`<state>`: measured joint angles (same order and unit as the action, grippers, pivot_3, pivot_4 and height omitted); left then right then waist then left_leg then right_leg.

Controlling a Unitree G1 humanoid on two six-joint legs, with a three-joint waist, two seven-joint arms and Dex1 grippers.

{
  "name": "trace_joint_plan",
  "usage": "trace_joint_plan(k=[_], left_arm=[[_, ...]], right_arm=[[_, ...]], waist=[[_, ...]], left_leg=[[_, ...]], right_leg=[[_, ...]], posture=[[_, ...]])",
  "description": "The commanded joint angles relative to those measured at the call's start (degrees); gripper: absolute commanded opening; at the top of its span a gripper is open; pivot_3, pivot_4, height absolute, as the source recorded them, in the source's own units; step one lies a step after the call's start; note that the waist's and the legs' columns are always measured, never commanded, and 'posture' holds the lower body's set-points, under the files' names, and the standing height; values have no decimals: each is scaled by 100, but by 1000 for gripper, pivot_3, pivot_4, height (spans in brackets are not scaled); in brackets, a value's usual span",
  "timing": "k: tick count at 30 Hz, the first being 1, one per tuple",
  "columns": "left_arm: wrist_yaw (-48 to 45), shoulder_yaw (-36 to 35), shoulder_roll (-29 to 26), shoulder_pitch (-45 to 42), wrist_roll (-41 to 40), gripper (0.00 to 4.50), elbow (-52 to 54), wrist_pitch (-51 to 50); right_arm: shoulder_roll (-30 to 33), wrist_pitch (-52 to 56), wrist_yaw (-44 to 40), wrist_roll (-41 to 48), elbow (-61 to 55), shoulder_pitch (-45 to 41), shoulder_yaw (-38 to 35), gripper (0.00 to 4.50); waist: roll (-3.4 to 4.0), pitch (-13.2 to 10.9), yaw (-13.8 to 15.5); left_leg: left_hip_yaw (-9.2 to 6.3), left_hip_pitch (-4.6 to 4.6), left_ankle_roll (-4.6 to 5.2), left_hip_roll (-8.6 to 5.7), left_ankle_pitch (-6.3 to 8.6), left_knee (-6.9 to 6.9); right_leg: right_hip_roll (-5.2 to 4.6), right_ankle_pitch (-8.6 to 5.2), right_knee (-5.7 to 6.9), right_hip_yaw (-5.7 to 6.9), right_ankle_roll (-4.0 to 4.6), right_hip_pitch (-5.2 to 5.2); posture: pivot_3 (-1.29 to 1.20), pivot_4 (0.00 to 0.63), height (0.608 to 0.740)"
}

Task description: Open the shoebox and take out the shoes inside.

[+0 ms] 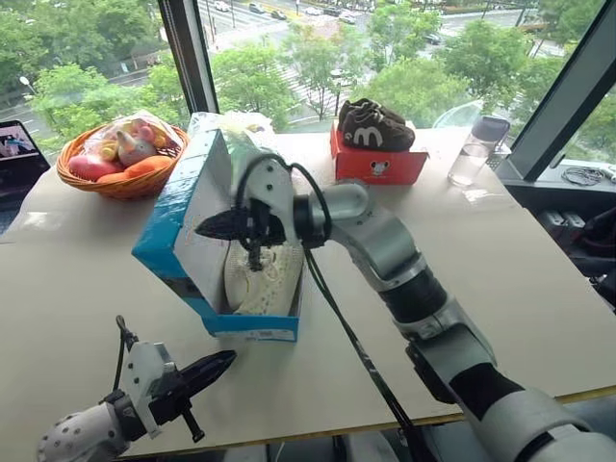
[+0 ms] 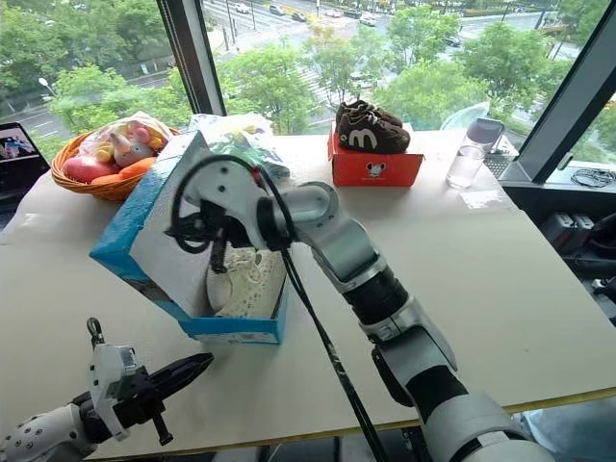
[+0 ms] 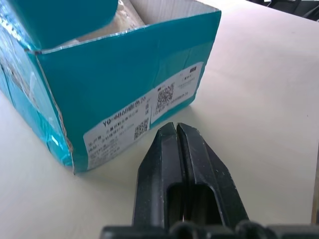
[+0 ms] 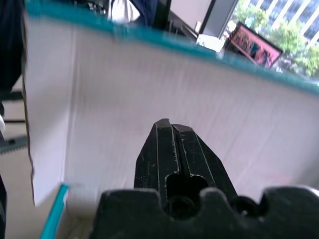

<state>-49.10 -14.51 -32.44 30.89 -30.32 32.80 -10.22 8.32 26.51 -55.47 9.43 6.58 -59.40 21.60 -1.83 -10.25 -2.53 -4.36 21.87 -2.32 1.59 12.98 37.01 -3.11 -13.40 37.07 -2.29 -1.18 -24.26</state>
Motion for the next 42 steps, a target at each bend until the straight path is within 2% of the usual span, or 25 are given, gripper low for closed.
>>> trace_joint_plan(k=[1, 8, 10, 17, 20, 22, 25, 30, 35, 42], left_arm=[[50, -8, 34, -11, 45, 41, 57, 111], [95, 80, 56, -56, 90, 41, 82, 85], [81, 80, 57, 35, 111, 41, 144, 119], [-74, -261, 18, 1105, -35, 41, 771, 207], [-223, -1014, -234, 1469, -420, 41, 987, -27], [-203, -1723, -426, 1389, -826, 41, 948, -175], [2, -2880, -1031, 838, -1757, 41, 859, -633], [-517, -3755, -2098, 322, -2367, 41, 516, -1385], [-1281, -3865, -2976, -236, -2799, 41, -72, -2093], [-2273, -3046, -3557, -1140, -1741, 41, -1779, -1719]], right_arm=[[-211, -254, 87, -103, 189, -412, -29, 45], [-1500, -845, 489, -415, 1597, -1519, 112, 45], [-1618, -929, 504, -422, 1782, -1592, 16, 45], [-785, -514, 287, -138, 1158, -802, -452, 45], [-271, -73, 243, 33, 460, -227, -666, 45], [13, 343, 221, 275, -63, 89, -848, 45], [529, 832, 217, 451, -657, 540, -1064, 45], [1576, 1080, -62, 335, -1355, 1170, -912, 45], [2002, 829, -352, 158, -1939, 1313, -323, 45], [1743, 463, -446, -172, -1826, 951, 368, 45]], waist=[[8, -5, -23], [20, -12, -186], [20, -12, -169], [-11, -4, 3], [-13, -4, 21], [-14, -3, 7], [26, -27, -5], [30, -30, -45], [43, -40, -146], [52, -48, -156]], left_leg=[[0, 0, 0, 2, 0, -1], [2, -12, 2, 61, 2, -25], [2, -9, 2, 65, 2, -28], [1, 8, -4, 51, 4, -10], [1, 8, -4, 50, 4, -9], [1, 8, -3, 57, 4, -10], [1, 6, -2, 58, 3, -11], [3, 6, -2, 54, 4, -14], [5, 8, -2, 53, 4, -14], [5, 0, -2, 57, 4, -17]], right_leg=[[2, 0, 2, 0, 1, -3], [70, 7, 9, -11, 47, -21], [71, 4, 9, -8, 51, -23], [54, 5, -11, -9, 42, -11], [53, 2, -11, -9, 42, -11], [61, -1, -4, -8, 48, -17], [64, -1, 6, -9, 48, -23], [64, -4, 1, -14, 44, -20], [64, -7, 5, -15, 41, -26], [72, -7, 8, -16, 43, -27]], posture=[[0, 150, 740], [0, 150, 740], [0, 150, 740], [0, 150, 740], [0, 150, 740], [0, 150, 740], [0, 150, 740], [0, 150, 740], [0, 150, 740], [0, 150, 740]])
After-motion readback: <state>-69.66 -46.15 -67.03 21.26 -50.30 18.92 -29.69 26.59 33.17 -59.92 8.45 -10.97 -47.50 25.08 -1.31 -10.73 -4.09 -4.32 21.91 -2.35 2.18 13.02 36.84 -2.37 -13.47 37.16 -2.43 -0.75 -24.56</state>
